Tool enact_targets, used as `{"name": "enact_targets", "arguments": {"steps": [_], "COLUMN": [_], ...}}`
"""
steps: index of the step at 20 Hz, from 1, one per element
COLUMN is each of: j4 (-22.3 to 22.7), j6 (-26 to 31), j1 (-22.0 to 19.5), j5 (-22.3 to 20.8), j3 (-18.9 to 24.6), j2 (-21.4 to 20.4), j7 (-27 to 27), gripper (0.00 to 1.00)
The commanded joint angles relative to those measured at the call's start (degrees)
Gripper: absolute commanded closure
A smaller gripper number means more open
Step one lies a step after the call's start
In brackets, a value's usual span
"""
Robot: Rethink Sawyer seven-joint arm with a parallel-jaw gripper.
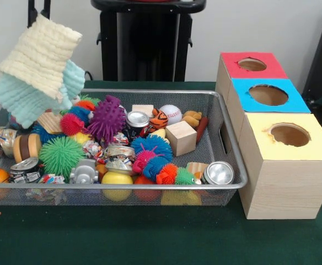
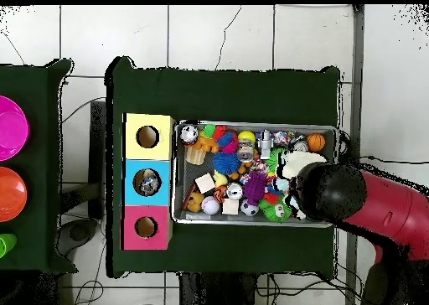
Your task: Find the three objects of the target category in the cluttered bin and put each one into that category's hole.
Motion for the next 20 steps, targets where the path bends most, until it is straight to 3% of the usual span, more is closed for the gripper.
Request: {"name": "enact_targets", "arguments": {"steps": [1, 8, 13, 20], "j4": [1.91, 0.97, 5.15, 9.77], "j6": [-0.2, 2.96, -2.0, -5.91], "j1": [-0.49, 0.7, 0.52, -1.3], "j5": [2.68, 3.33, 7.59, 15.36], "j3": [-0.48, -0.54, 2.14, 5.74], "j2": [-0.98, 1.08, 2.57, 3.15], "j7": [11.47, 11.61, 12.57, 9.5], "gripper": [1.0, 1.0, 1.0, 1.0]}}
